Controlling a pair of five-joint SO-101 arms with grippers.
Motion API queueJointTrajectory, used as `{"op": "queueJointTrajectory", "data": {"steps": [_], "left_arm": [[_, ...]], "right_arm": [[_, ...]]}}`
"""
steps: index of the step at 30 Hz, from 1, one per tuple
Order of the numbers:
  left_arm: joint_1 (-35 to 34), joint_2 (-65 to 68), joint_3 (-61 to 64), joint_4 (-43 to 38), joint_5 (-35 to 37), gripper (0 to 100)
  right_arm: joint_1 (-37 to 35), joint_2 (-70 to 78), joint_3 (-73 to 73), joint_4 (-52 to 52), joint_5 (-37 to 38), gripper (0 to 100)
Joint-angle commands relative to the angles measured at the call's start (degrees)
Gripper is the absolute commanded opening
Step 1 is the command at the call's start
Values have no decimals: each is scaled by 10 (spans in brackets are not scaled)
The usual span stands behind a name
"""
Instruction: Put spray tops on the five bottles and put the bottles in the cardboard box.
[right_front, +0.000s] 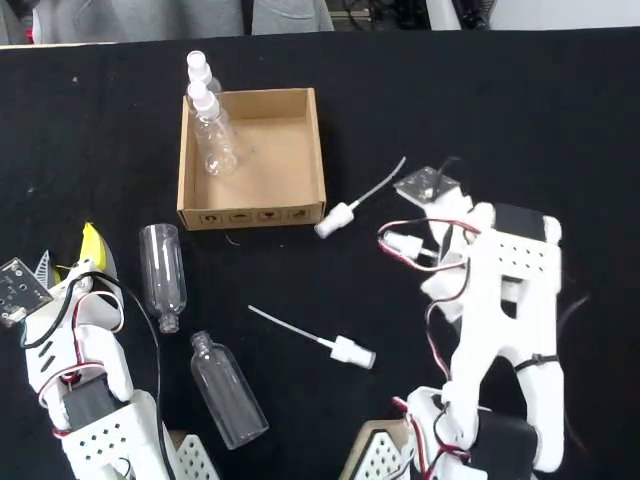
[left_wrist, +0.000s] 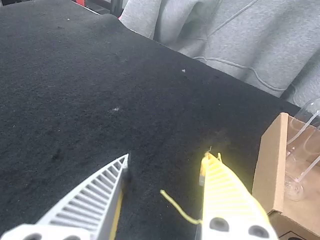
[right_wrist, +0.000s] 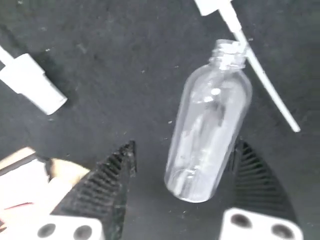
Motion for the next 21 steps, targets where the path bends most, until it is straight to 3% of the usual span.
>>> {"op": "queueJointTrajectory", "data": {"steps": [1, 21], "left_arm": [[-1, -7, 15, -11, -7, 216], [-1, -7, 15, -11, -7, 216]], "right_arm": [[25, -23, 18, -42, 23, 255], [55, -22, 144, -209, 24, 254]]}}
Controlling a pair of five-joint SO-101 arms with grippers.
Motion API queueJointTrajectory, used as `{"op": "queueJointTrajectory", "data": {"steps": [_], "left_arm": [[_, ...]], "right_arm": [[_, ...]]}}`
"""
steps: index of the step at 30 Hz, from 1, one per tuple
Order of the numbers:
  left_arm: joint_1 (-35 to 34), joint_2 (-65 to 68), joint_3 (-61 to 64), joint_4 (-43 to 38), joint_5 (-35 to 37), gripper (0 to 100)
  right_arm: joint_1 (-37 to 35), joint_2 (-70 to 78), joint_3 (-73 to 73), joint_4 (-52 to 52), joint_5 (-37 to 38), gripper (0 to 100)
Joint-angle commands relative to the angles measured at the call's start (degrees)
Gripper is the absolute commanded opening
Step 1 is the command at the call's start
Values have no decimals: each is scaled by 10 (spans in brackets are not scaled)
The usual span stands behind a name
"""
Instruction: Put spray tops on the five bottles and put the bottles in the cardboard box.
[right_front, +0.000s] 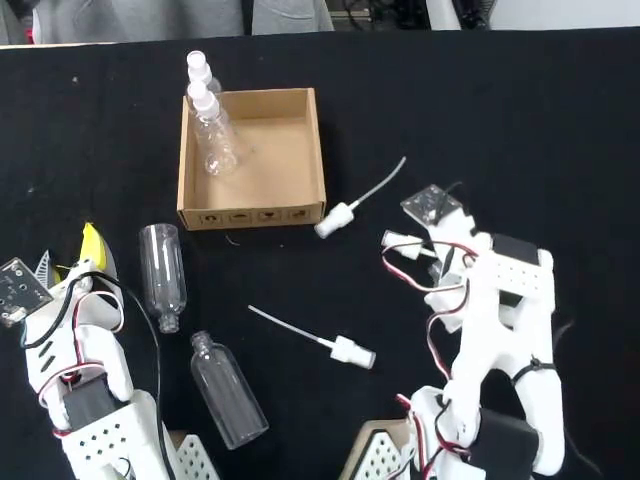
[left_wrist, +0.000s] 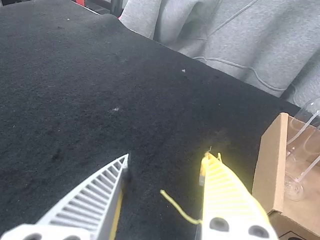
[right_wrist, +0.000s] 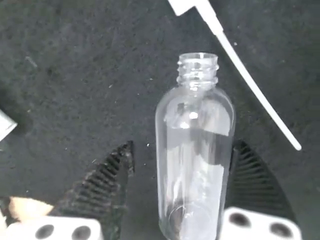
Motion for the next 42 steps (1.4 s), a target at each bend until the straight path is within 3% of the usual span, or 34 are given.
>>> {"op": "queueJointTrajectory", "data": {"steps": [1, 26, 32, 42], "left_arm": [[-1, -7, 15, -11, -7, 216], [-1, -7, 15, -11, -7, 216], [-1, -7, 15, -11, -7, 216], [-1, -7, 15, -11, -7, 216]], "right_arm": [[19, -22, 5, -23, 5, 254], [45, -22, 48, -55, 32, 252], [43, -27, 42, -56, 9, 139], [31, -28, 22, -47, 9, 59]]}}
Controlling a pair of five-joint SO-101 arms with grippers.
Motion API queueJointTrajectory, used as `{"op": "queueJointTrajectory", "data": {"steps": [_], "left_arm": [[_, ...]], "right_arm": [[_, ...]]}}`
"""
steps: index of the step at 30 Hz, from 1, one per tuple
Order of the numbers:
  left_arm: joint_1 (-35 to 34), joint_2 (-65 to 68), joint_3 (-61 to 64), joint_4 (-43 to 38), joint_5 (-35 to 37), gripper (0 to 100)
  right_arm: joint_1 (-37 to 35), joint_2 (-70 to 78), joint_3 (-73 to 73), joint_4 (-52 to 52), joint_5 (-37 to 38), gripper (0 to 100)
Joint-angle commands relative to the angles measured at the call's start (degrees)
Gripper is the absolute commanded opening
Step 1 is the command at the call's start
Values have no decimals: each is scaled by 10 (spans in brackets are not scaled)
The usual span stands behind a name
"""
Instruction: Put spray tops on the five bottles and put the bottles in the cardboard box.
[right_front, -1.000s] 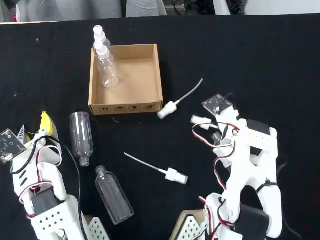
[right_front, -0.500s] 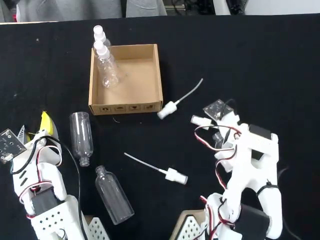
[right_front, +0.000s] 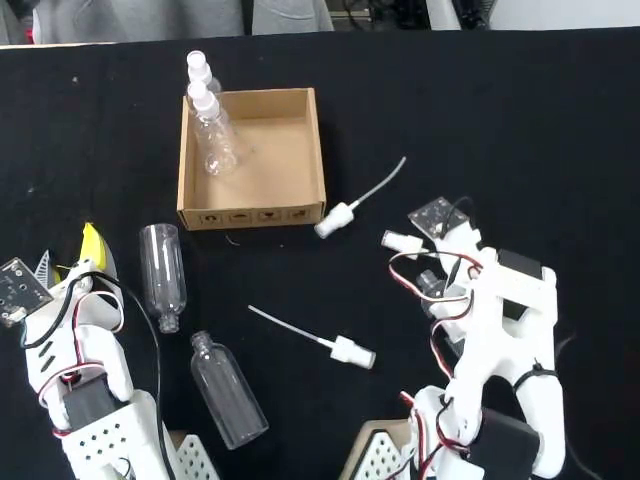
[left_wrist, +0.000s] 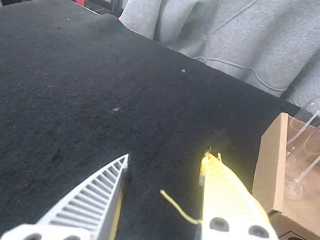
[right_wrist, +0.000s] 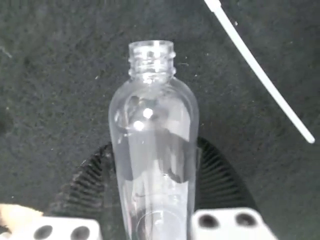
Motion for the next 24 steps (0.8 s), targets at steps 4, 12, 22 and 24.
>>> {"op": "queueJointTrajectory", "data": {"steps": [4, 12, 22, 24], "left_arm": [[-1, -7, 15, -11, -7, 216], [-1, -7, 15, -11, -7, 216], [-1, -7, 15, -11, -7, 216], [0, -7, 15, -11, -7, 216]], "right_arm": [[-23, -27, -49, 55, -7, 57], [-54, -27, -102, 125, -57, 57], [-84, -28, -129, 163, -102, 57], [-84, -28, -135, 163, -116, 57]]}}
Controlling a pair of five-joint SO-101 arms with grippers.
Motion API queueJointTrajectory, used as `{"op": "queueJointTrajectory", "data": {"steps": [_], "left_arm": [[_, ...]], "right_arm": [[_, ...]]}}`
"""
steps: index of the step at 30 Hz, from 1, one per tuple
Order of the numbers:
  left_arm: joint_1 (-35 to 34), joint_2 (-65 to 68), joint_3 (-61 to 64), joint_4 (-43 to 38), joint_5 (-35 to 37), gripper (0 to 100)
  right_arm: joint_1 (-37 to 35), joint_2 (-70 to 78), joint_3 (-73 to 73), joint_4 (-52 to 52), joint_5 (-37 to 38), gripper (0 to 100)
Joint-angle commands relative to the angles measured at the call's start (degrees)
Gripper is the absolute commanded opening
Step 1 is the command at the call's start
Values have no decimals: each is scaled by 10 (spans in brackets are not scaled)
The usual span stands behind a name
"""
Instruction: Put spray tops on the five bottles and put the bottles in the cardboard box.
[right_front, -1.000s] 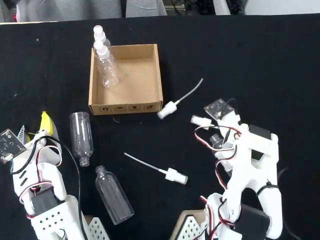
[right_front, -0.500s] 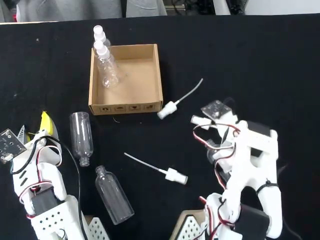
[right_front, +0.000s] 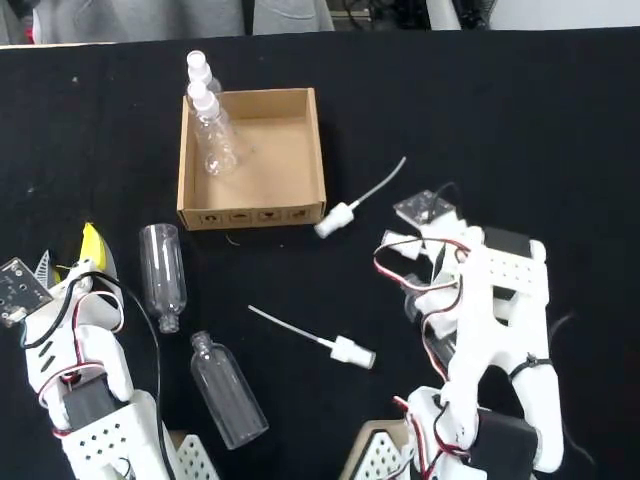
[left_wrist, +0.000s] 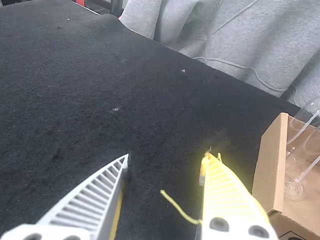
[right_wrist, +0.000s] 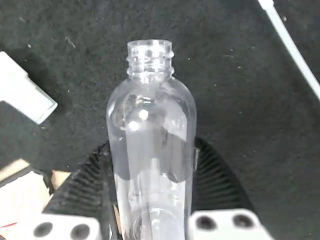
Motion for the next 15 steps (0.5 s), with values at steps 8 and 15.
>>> {"op": "queueJointTrajectory", "data": {"steps": [8, 15], "left_arm": [[11, -7, 15, -10, -7, 216], [28, -4, 15, -10, -7, 218]], "right_arm": [[-16, -28, -83, 37, -59, 57], [-16, -37, -135, 82, -95, 57]]}}
